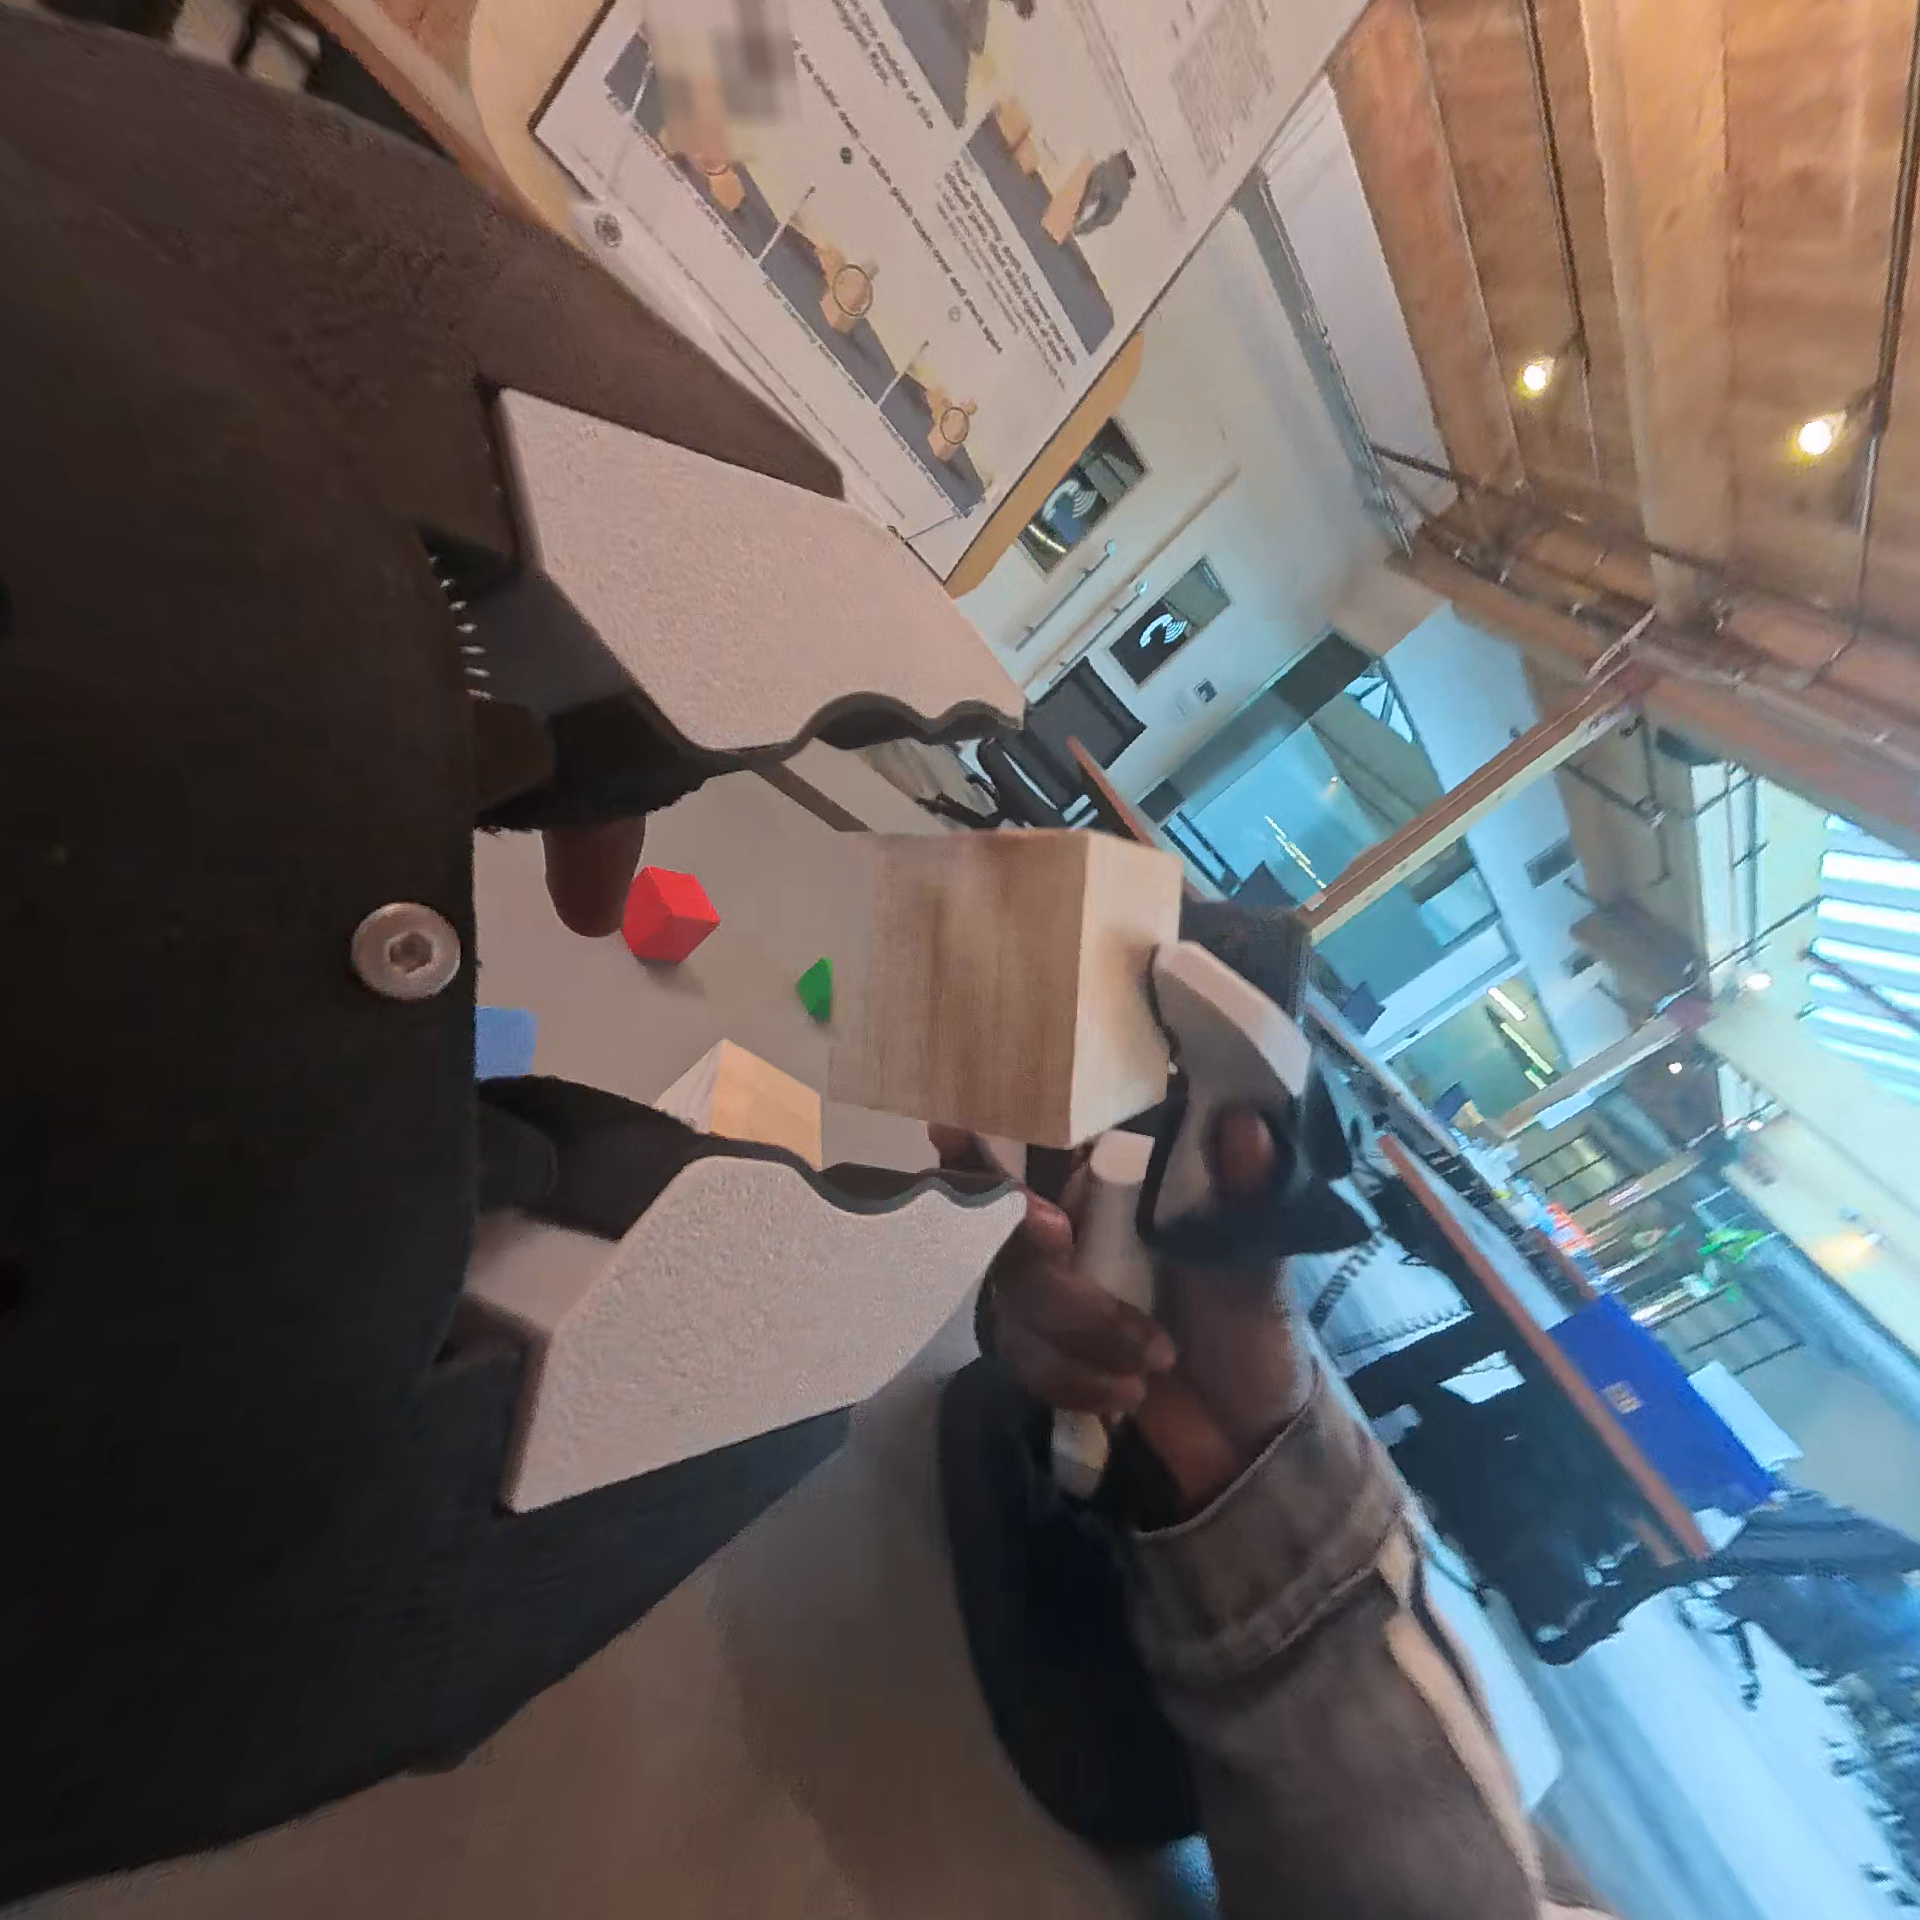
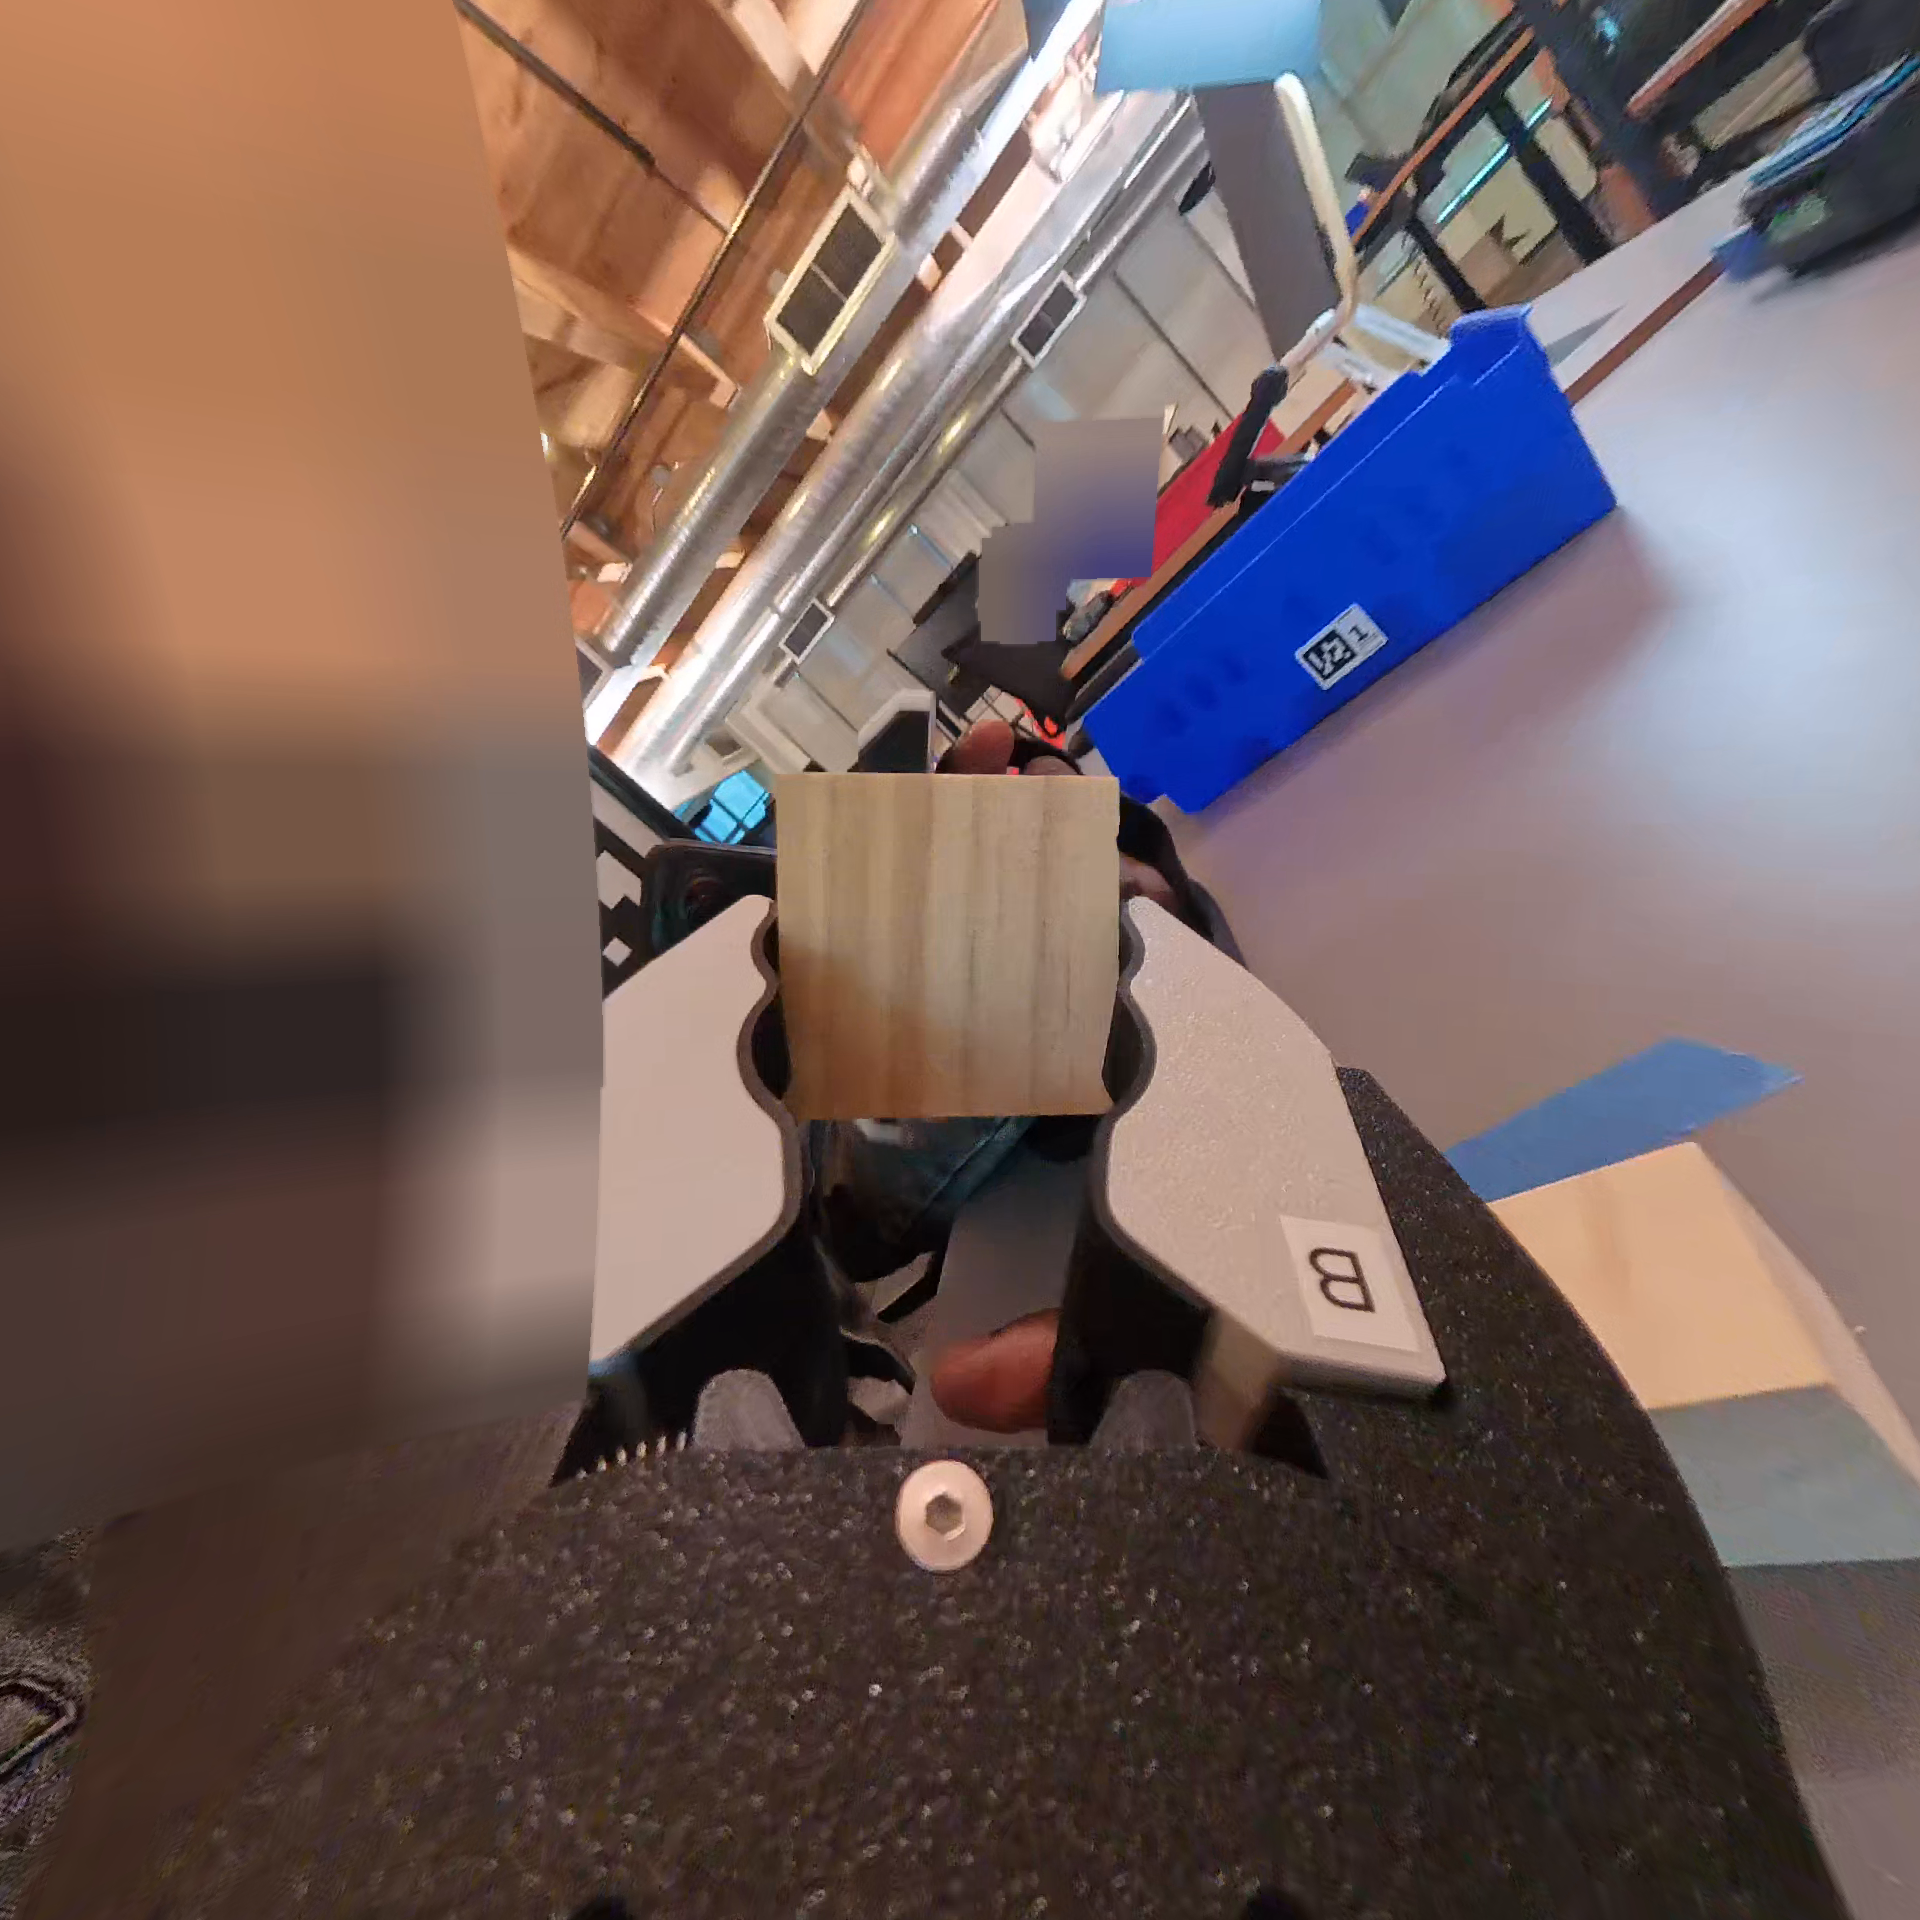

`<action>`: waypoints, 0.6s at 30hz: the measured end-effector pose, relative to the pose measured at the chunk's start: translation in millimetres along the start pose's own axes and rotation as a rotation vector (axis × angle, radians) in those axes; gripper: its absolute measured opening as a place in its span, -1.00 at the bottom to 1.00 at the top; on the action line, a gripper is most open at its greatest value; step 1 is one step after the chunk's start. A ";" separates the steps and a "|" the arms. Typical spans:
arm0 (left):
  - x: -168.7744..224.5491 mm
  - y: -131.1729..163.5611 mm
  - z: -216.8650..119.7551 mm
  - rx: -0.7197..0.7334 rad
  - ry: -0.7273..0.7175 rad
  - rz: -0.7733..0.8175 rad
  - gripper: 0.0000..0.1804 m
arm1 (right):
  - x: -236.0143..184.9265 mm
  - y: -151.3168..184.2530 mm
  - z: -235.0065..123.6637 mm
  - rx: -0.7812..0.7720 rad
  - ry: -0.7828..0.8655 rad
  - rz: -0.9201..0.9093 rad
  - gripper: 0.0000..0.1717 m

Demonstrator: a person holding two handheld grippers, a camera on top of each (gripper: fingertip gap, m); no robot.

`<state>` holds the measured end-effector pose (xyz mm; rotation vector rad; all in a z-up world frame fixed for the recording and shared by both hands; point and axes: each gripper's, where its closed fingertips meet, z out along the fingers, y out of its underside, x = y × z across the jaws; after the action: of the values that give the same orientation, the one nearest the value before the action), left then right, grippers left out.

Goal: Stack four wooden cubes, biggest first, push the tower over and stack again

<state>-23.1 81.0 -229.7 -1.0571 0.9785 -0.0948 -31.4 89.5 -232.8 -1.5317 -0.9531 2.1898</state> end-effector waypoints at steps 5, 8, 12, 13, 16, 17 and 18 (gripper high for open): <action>8.8 3.5 1.1 -0.062 0.021 0.096 -0.35 | -2.7 8.0 4.2 -0.035 -0.031 0.013 -0.31; 8.3 3.1 -0.4 -0.084 0.051 0.060 -0.35 | -3.9 10.6 3.6 -0.062 -0.015 -0.055 -0.29; -3.2 16.6 -16.0 -0.267 0.160 0.045 -0.35 | -12.0 0.1 -3.4 -0.033 0.056 -0.270 0.05; -6.7 24.3 -23.9 -0.347 0.213 0.034 -0.35 | -12.3 -4.8 -6.7 -0.011 0.089 -0.329 0.12; -11.2 49.4 -56.4 -0.607 0.427 -0.020 -0.35 | -9.5 -17.4 -14.6 0.054 0.216 -0.543 0.27; -13.5 58.3 -67.3 -0.692 0.488 -0.022 -0.34 | -8.7 -18.7 -15.7 0.059 0.253 -0.616 0.30; -15.2 67.6 -78.7 -0.777 0.553 -0.018 -0.34 | -7.0 -18.3 -16.0 0.049 0.289 -0.684 0.33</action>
<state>-113.3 70.2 -282.1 -1.8061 1.5672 -0.0162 -16.3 104.3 -219.0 -1.2087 -1.1044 1.4616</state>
